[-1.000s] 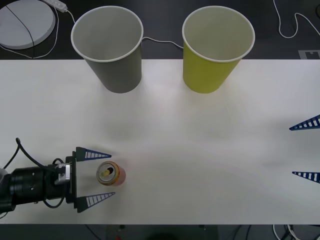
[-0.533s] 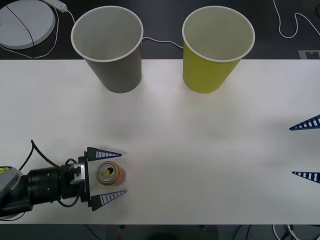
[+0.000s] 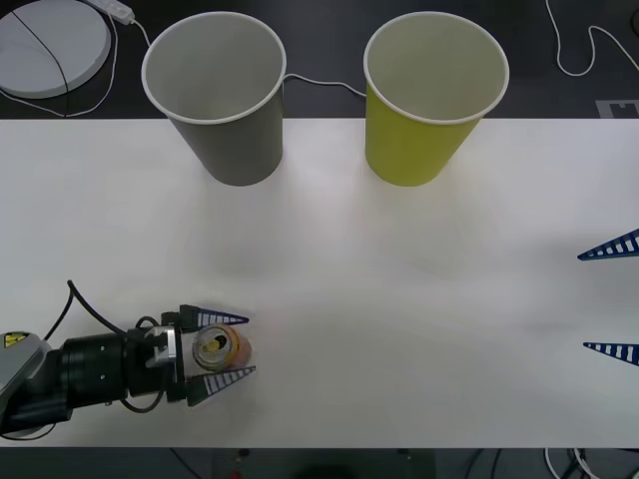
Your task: Put the can into the green bin and the plastic bottle into the gray bin
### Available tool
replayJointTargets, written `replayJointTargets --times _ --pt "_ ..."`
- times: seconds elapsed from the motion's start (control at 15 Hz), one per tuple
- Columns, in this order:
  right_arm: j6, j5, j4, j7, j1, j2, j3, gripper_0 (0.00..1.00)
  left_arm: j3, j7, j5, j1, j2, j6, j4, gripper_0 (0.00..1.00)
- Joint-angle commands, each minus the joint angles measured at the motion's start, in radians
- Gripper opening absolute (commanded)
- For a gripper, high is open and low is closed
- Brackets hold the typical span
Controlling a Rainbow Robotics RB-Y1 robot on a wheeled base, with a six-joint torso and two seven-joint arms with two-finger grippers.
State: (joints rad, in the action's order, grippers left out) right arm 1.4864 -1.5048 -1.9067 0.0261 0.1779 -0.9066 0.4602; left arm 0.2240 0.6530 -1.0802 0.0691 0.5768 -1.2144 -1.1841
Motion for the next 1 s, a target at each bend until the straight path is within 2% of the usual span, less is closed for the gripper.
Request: replayJointTargets --times 0.07,0.33,0.67,1.0 --pt "0.0 0.0 0.0 0.0 0.0 0.0 0.0 1.0 0.0 -0.006 0.0 0.005 0.0 0.001 0.0 0.0" --pt "0.0 0.0 0.0 0.0 0.0 0.0 0.0 1.0 -0.008 -0.026 0.0 0.012 0.002 0.001 -0.003 0.0" --pt "0.0 0.0 0.0 0.0 0.0 0.0 0.0 1.0 -0.028 -0.271 -0.014 0.012 0.075 -0.001 -0.134 0.0" --pt "0.0 0.0 0.0 0.0 0.0 0.0 0.0 1.0 -0.129 -0.546 -0.199 0.009 0.129 -0.001 -0.313 0.0"
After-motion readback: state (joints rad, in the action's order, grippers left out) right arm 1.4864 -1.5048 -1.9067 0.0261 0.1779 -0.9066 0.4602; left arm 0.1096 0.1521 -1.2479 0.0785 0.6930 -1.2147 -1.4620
